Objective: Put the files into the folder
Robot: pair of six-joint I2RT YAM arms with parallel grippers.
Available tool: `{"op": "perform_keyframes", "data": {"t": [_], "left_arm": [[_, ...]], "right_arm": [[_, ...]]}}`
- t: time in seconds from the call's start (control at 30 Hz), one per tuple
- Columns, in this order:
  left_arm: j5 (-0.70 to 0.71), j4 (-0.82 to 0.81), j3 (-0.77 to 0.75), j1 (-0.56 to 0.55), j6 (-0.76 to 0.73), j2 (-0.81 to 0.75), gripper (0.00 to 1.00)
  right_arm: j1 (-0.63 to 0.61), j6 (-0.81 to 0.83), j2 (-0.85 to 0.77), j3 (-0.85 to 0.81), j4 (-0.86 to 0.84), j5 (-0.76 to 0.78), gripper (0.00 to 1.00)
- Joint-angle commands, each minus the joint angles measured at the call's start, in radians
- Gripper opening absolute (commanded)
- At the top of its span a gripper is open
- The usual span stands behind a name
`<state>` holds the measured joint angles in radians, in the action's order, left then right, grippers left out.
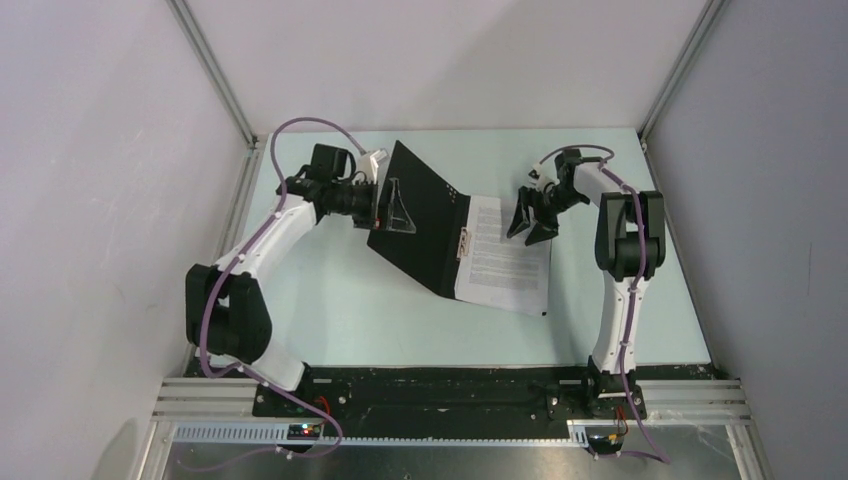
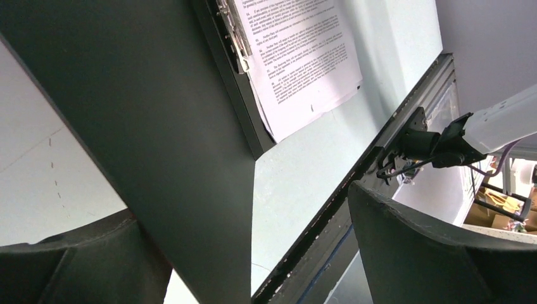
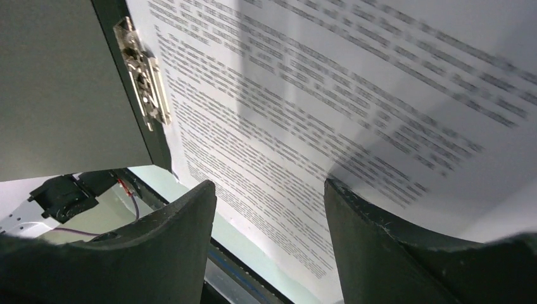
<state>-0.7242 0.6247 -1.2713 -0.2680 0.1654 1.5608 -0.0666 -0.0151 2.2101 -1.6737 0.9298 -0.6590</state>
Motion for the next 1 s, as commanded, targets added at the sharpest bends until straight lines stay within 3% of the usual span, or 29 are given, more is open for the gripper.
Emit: {"op": "perform_keyframes", "data": {"t": [0.0,0.33,0.8,0.97], "left_arm": [[-0.015,0.012,-0.081,-0.011,-0.029,0.006,1.0],[-0.124,0.01,-0.34,-0.108,-0.022,0.173,1.0],[-0.221,0.003,-0.62,-0.28,-0.026,0.391,1.0],[-0.254,-0.031,-0.695,-0.333,-0.001,0.475,1.0]], "right_arm": [[0.039,0.04,-0.078,0.023,0.011,0.067,0.68],[0.147,0.077,-0.121,0.063,0.021,0.149,0.67],[0.321,0.111,-0.115,0.083,0.083,-0.104,0.77],[0.373,0.111,-0.133,0.121,0.085,-0.128,0.78]]}}
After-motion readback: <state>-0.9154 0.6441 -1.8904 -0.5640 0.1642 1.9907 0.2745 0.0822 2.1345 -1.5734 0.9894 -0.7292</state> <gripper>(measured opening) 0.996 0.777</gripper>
